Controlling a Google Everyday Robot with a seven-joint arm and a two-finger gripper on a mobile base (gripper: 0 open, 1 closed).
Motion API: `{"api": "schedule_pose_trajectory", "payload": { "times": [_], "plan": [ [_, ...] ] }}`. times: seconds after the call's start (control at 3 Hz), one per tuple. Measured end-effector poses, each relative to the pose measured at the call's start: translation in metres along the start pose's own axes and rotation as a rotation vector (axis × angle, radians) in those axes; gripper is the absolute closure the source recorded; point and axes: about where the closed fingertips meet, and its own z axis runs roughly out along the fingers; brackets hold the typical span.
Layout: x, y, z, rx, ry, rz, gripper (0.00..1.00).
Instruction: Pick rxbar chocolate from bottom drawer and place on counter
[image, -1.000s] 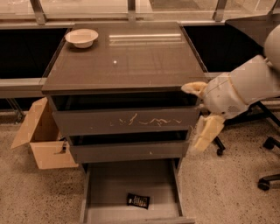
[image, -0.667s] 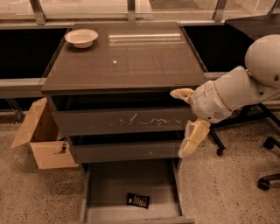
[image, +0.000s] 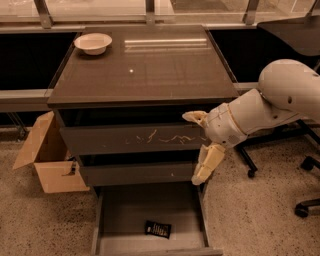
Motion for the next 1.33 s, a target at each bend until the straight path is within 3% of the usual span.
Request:
{"api": "schedule_pose_trajectory", "payload": {
  "times": [0.67,1.0,1.33],
  "plan": [
    [0.044,0.006,0.084,-0.085,0.039,0.038,0.00],
    [0.067,0.011,0.131,-0.098,0.030,0.059,0.00],
    [0.083,0.013,0.158,-0.091,-0.010,0.067,0.00]
  ]
}}
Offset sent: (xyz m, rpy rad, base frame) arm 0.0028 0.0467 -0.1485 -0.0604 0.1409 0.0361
